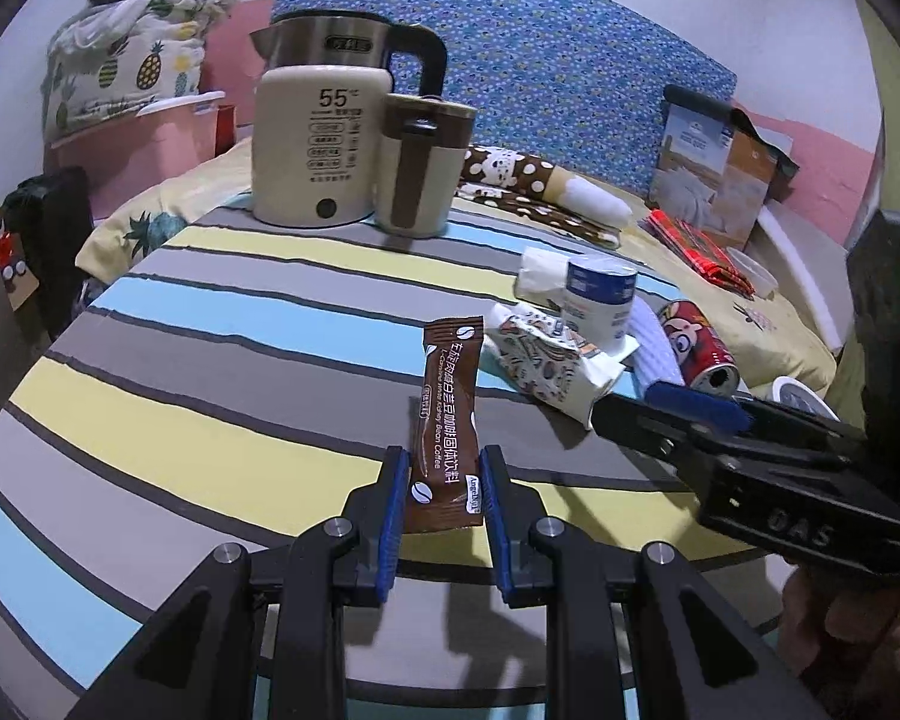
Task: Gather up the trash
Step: 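Grasp the white patterned paper wrapper with the right tool while the left tool holds the stick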
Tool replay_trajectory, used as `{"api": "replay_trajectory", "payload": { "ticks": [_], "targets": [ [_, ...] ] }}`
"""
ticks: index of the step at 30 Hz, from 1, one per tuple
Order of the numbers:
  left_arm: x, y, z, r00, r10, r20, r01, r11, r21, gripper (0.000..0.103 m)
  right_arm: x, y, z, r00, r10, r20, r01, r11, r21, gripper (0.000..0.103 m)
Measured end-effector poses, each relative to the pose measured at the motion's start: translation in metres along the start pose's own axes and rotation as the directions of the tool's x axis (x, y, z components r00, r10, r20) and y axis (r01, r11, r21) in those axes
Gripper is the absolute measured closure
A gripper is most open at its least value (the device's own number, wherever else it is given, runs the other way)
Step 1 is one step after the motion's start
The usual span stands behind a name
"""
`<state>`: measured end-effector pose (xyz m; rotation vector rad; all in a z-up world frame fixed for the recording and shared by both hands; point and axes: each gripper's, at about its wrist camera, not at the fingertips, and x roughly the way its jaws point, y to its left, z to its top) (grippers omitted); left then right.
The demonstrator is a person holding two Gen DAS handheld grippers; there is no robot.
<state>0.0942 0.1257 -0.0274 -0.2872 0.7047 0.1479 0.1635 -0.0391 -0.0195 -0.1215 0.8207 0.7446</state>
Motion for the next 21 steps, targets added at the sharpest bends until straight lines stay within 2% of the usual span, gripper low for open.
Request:
{"api": "replay_trajectory", "payload": {
  "ticks": [3, 6, 9, 21],
  "targets": [
    [0.003, 0.003, -0.001, 1.0, -0.001, -0.005, 0.001, 1.0, -0.008, 0.078, 0.01, 0.0, 0.005, 1.0, 0.0, -0.011, 0.0, 1.0, -0.01, 0.058],
    [0.005, 0.004, -0.001, 1.0, -0.004, -0.01, 0.004, 1.0, -0.008, 0.078, 0.018, -0.001, 0.005, 0.999, -0.024, -0.036, 0.024, 1.0, -0.015, 0.076],
    [0.006, 0.003, -0.002, 1.0, -0.009, -0.013, 0.009, 1.0, -0.005, 0.078, 0.013, -0.002, 0.004, 0.999, -0.032, -0.026, 0.032, 0.999, -0.001, 0.08],
    [-0.005, -0.022, -0.005, 0.999, -0.031, -0.009, 0.032, 0.999, 0.04, 0.078, -0.042, -0.011, -0.028, 1.0, 0.014, 0.026, -0.016, 0.996, 0.084, 0.082]
  ]
}}
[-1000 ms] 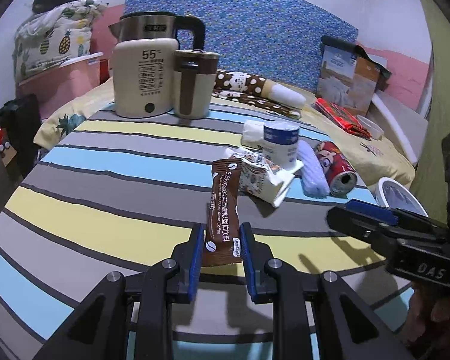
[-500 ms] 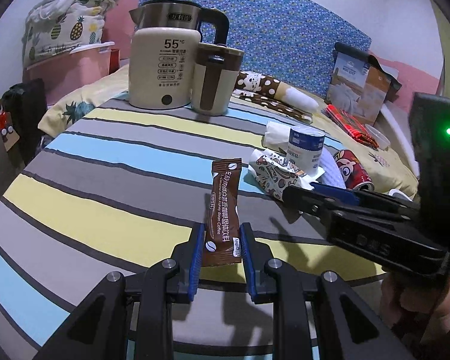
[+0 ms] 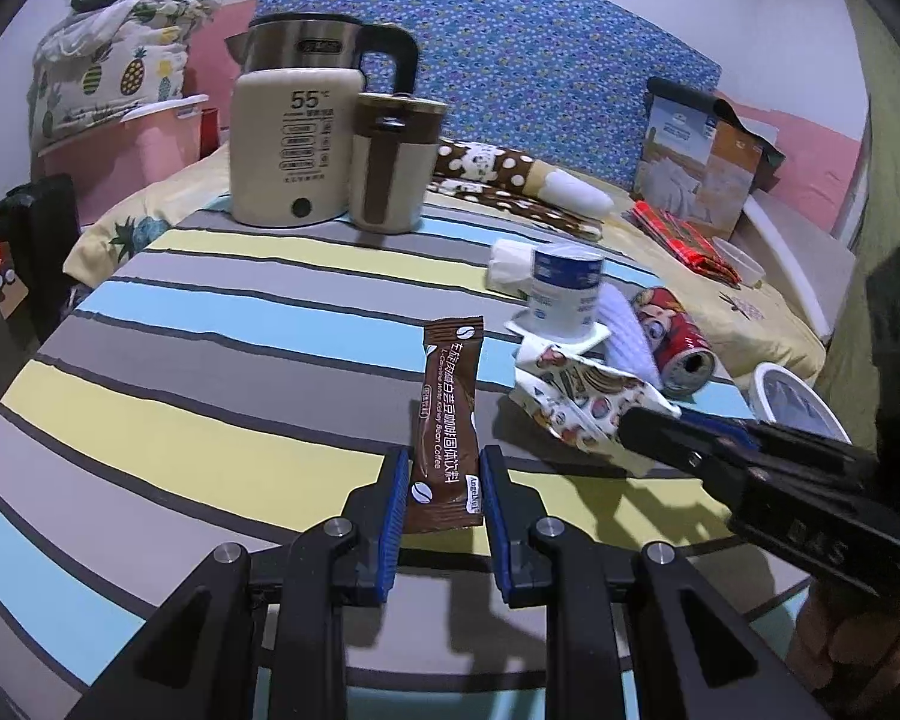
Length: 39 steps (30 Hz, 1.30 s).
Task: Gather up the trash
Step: 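Grasp the white patterned paper wrapper with the right tool while the left tool holds the stick, then carry the stick and wrapper over the bin and open both tools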
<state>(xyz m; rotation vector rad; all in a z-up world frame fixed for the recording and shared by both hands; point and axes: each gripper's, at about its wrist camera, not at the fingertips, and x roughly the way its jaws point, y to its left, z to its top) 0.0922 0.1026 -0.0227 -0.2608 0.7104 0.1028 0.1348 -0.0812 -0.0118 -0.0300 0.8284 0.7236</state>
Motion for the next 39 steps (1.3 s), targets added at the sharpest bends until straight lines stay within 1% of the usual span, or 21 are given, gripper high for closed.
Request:
{"api": "replay_trajectory", "payload": {
  "ticks": [7, 14, 19, 27, 31, 39],
  "targets": [
    [-0.009, -0.037, -0.006, 0.999, -0.053, -0.014, 0.054, 0.997, 0.058, 0.078, -0.031, -0.02, -0.007, 0.999, -0.022, 0.047, 0.019, 0.998, 0.062, 0.082],
    [-0.015, -0.083, -0.007, 0.993, -0.111, -0.025, 0.114, 0.984, 0.138, 0.078, -0.063, -0.045, -0.021, 0.993, -0.067, 0.097, 0.054, 0.99, 0.132, 0.082],
    [-0.015, -0.122, -0.008, 0.986, -0.165, -0.037, 0.169, 0.966, 0.196, 0.078, -0.086, -0.071, -0.032, 0.985, -0.124, 0.123, 0.099, 0.977, 0.188, 0.082],
    [-0.007, -0.183, -0.007, 0.964, -0.259, -0.067, 0.267, 0.923, 0.278, 0.078, -0.116, -0.109, -0.046, 0.963, -0.224, 0.151, 0.176, 0.945, 0.277, 0.082],
    [-0.003, -0.204, -0.008, 0.955, -0.284, -0.082, 0.295, 0.905, 0.306, 0.078, -0.126, -0.126, -0.052, 0.952, -0.264, 0.154, 0.205, 0.925, 0.319, 0.082],
    [0.013, -0.238, -0.01, 0.937, -0.324, -0.128, 0.348, 0.875, 0.336, 0.078, -0.131, -0.145, -0.061, 0.941, -0.307, 0.14, 0.238, 0.898, 0.37, 0.082]
  ]
}}
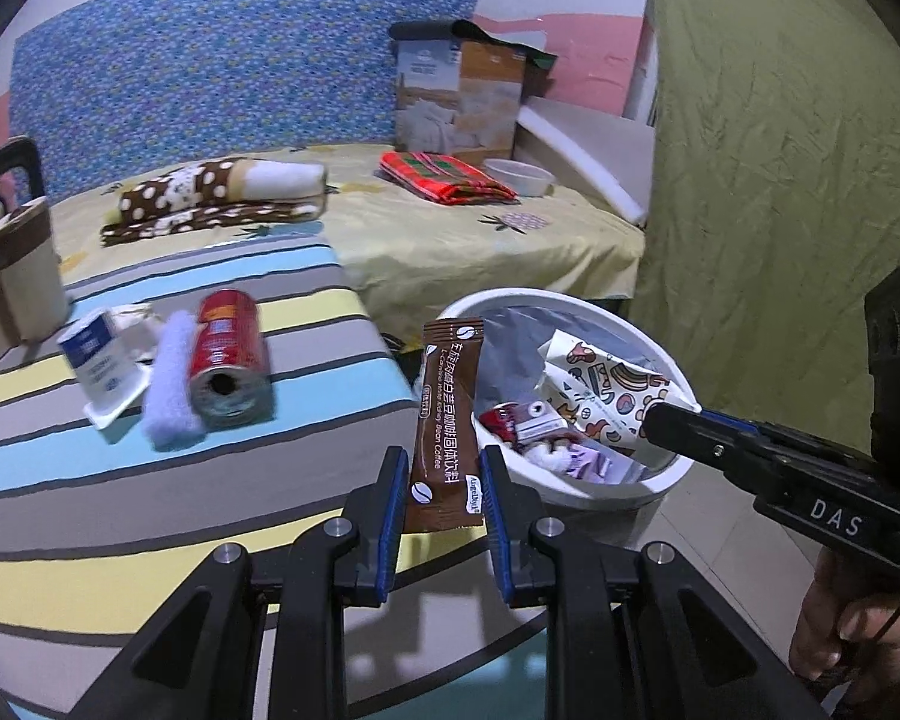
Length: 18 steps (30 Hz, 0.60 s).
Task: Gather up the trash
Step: 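Carry the stick and wrapper over the bin and open both tools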
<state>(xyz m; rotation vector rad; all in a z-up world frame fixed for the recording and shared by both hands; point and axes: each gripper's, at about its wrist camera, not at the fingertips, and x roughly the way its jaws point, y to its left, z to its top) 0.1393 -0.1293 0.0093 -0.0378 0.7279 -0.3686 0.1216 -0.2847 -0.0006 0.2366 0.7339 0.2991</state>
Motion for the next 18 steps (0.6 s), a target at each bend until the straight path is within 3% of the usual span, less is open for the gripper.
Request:
{"api": "replay_trajectory", "payload": {
  "ticks": [18],
  "targets": [
    [0.054, -0.03, 0.013, 0.996, -0.061, -0.066, 0.063, 0.997, 0.033, 0.078, 0.006, -0.039, -0.005, 0.998, -0.043, -0.045, 0.046, 0.997, 0.063, 0.081]
  ]
}}
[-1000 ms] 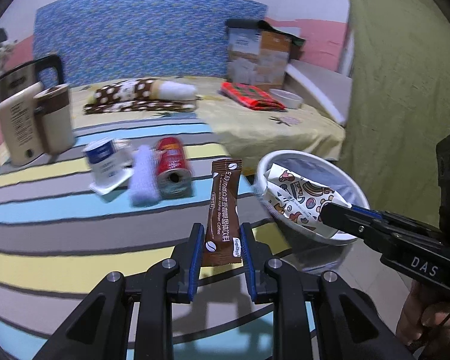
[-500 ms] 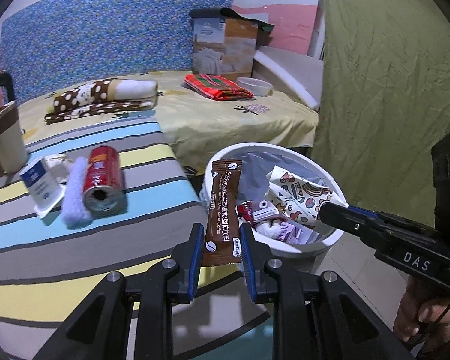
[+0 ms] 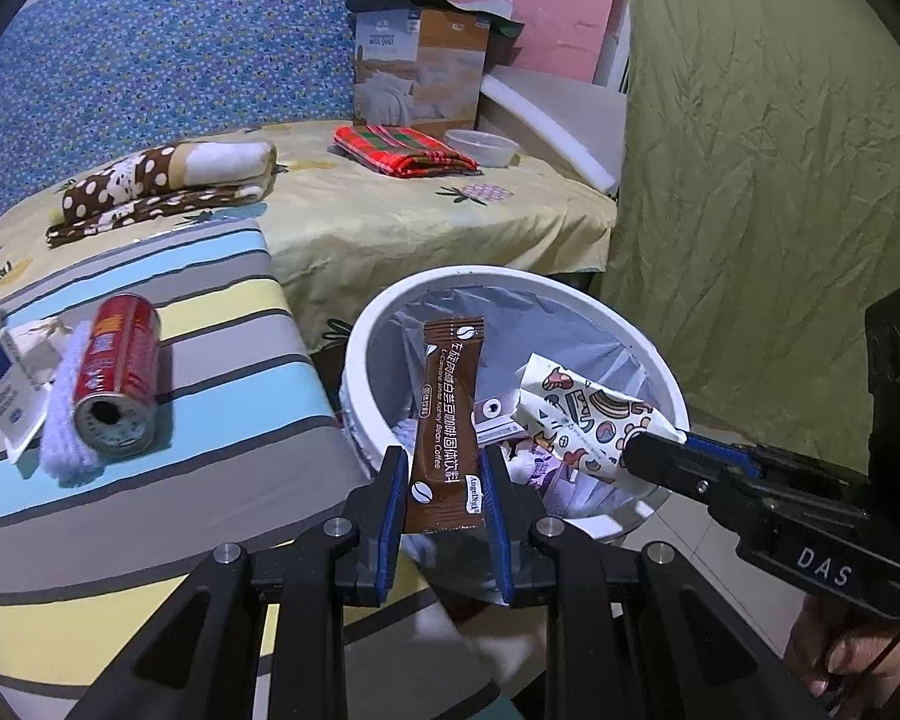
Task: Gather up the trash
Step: 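Carry the stick and wrapper over the bin and open both tools, then move both tools back toward the yogurt cup and red can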
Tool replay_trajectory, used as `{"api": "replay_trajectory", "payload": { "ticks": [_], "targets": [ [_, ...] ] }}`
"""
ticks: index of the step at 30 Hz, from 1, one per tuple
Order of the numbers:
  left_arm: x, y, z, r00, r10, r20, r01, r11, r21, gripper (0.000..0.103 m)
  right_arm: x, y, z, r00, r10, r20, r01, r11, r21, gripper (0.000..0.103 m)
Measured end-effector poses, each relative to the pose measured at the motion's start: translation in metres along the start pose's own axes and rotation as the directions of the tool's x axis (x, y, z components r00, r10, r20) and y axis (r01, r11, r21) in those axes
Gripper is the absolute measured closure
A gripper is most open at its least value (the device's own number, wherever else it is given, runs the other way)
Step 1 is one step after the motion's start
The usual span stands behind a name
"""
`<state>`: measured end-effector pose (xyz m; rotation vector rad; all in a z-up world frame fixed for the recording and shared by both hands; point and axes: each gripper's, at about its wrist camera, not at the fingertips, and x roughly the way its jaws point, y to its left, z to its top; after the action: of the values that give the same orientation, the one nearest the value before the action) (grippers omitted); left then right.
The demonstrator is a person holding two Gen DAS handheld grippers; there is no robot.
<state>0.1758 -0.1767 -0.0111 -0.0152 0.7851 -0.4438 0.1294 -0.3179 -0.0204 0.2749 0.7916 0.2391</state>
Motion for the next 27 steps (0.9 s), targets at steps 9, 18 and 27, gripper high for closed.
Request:
{"api": "replay_trajectory", "payload": {
  "ticks": [9, 18, 27],
  "targets": [
    [0.019, 0.001, 0.007, 0.999, -0.043, -0.023, 0.043, 0.999, -0.018, 0.065, 0.002, -0.005, 0.001, 1.0, 0.026, -0.017, -0.025, 0.999, 0.026, 0.069],
    [-0.003, 0.015, 0.007, 0.998, -0.062, 0.023, 0.063, 0.996, -0.069, 0.057, -0.014, -0.008, 0.004, 0.999, 0.011, 0.043, -0.013, 0.999, 0.038, 0.067],
    [-0.035, 0.029, -0.011, 0.998, -0.032, 0.051, 0.037, 0.995, -0.096, 0.057, -0.019, 0.012, 0.003, 0.997, 0.044, 0.059, -0.045, 0.999, 0.005, 0.067]
  ]
}}
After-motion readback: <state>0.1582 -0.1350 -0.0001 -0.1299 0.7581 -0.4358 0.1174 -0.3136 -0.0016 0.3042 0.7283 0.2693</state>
